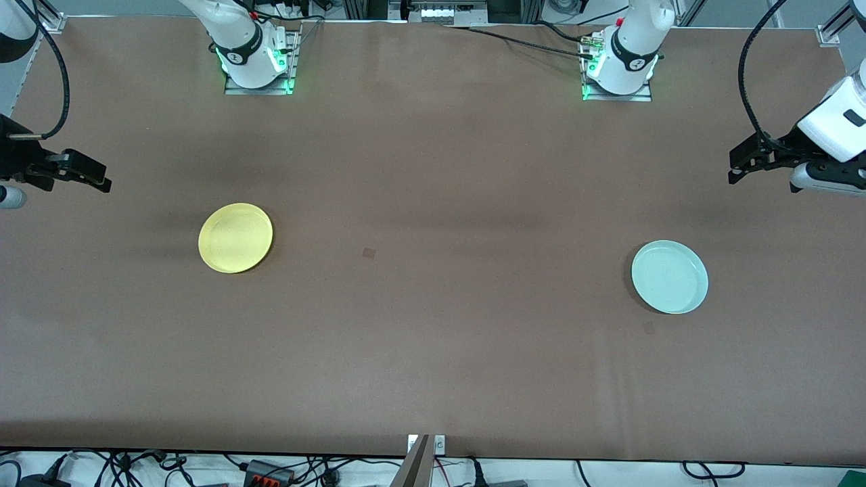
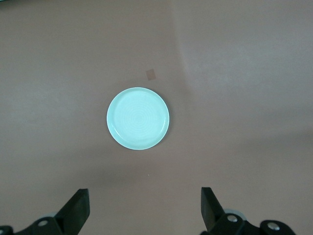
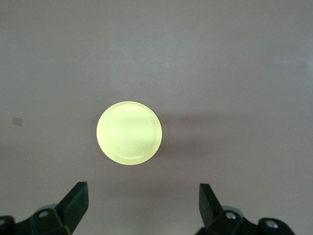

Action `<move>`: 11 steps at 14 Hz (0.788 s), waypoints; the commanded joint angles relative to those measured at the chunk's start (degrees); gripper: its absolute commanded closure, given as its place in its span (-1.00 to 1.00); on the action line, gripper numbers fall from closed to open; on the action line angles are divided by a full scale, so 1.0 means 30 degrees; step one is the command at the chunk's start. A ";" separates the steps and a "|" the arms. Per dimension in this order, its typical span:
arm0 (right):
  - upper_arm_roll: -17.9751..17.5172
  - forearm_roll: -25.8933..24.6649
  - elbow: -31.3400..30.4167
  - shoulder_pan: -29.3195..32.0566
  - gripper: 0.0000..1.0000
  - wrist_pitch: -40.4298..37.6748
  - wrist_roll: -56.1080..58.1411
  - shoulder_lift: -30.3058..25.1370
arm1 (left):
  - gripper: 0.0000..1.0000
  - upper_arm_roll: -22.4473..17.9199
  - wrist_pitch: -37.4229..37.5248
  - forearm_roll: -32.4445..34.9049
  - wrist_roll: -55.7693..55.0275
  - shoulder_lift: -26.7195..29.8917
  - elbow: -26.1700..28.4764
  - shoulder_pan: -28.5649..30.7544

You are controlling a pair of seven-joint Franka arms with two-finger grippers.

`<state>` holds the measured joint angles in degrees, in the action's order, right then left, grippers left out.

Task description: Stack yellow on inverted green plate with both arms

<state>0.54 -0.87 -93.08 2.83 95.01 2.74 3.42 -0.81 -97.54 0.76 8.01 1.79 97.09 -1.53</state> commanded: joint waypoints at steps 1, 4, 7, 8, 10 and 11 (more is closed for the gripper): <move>-0.0063 -0.0005 0.0031 0.0022 -1.00 -0.0030 -0.0034 -0.0087 | -1.00 -0.0023 0.0491 0.0156 0.0346 -0.0245 -0.0636 0.0042; -0.0063 -0.0005 0.0031 0.0022 -1.00 -0.0146 -0.0005 -0.0087 | -1.00 -0.0023 0.0491 0.0156 0.0346 -0.0245 -0.0666 0.0042; -0.0034 -0.0005 0.0060 0.0081 -1.00 -0.0322 0.0112 -0.0116 | -1.00 -0.0023 0.0345 0.0185 0.0346 -0.0391 -0.0666 0.0013; -0.0005 0.0024 0.0060 0.0110 -1.00 -0.0322 0.0112 -0.0116 | -1.00 -0.0023 0.0373 0.0185 0.0346 -0.0508 -0.0608 0.0013; -0.0005 0.0025 0.0060 0.0081 -1.00 -0.0322 0.0112 -0.0087 | -1.00 -0.0023 0.0315 0.0214 0.0346 -0.0742 -0.0636 0.0042; -0.0034 0.0054 0.0060 0.0023 -1.00 -0.0293 0.0054 -0.0087 | -1.00 -0.0023 0.0286 0.0185 0.0317 -0.0946 -0.0665 0.0042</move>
<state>0.59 -0.86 -93.08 2.87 94.82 2.74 3.42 -0.81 -97.52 0.76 8.02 0.87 97.03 -1.53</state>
